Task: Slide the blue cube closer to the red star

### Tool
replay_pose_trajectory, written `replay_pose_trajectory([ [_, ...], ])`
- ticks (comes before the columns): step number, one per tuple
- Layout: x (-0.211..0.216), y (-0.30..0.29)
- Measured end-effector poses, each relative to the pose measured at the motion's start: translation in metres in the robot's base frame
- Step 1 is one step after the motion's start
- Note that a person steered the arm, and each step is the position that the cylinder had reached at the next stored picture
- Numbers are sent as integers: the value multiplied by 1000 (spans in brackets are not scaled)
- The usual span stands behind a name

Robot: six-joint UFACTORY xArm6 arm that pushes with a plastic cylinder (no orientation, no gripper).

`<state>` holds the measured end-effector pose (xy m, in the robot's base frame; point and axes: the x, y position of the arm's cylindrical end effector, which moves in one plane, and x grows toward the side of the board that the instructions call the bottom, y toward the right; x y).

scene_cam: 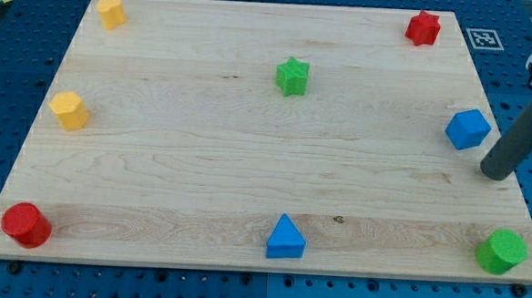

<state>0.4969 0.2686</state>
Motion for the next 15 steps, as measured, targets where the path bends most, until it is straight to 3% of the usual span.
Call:
replay_pose_trajectory([
  [2,-5,-20],
  [5,-52,-35],
  [9,-32,14],
  [15,-79,-11],
])
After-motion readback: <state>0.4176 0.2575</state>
